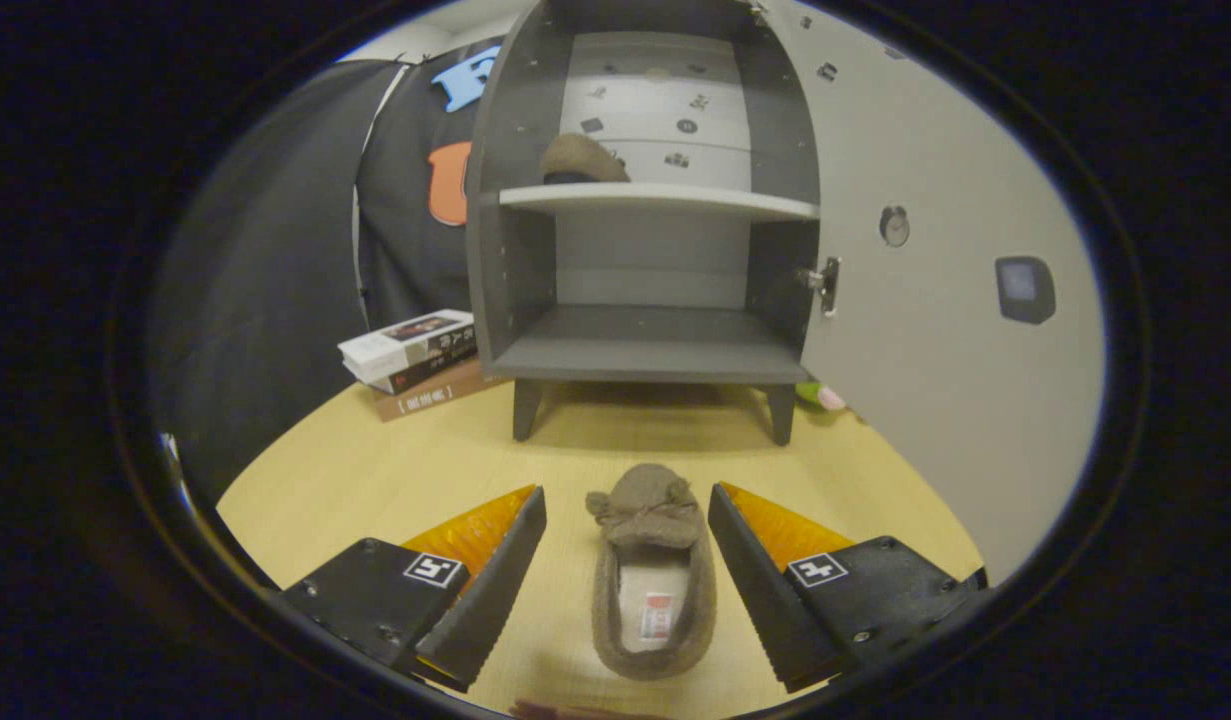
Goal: Open the shoe cabinet door, grab the shoes and put them into the shoe cabinet, then close the shoe cabinet door.
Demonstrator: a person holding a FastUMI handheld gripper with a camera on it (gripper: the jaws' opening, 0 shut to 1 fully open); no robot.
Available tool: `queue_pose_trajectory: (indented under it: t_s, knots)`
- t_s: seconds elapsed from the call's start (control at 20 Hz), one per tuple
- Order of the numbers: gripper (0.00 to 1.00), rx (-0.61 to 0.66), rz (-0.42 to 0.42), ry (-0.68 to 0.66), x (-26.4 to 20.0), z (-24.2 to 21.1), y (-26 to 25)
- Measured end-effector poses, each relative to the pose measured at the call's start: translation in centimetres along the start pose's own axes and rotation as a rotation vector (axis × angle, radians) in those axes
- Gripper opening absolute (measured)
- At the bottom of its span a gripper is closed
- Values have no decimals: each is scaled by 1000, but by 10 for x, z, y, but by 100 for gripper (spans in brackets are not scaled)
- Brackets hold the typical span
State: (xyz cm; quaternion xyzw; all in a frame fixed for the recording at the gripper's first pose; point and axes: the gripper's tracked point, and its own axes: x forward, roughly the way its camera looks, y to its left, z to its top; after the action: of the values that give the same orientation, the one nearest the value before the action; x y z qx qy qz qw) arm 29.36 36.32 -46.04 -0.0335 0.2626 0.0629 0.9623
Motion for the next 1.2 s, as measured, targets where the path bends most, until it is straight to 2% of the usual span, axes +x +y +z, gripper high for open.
queue_pose_trajectory:
  t_s: [0.15, 0.3, 0.4, 0.5, 0.55, 0.6, 0.75, 0.95, 1.2]
  knots:
    - [99, -12, 21, 89, 20, -33, 5]
    - [92, -11, 13, 121, 32, -45, 4]
    - [81, -38, -14, 139, 36, -52, -1]
    - [68, -23, -4, 183, 43, -63, -2]
    - [61, -23, 4, 182, 46, -63, -3]
    - [60, -28, -4, 174, 50, -62, -6]
    - [37, -8, 21, 158, 52, -61, -5]
    - [14, 32, 46, 125, 47, -58, -4]
    - [13, 3, 69, 89, 27, -46, -4]
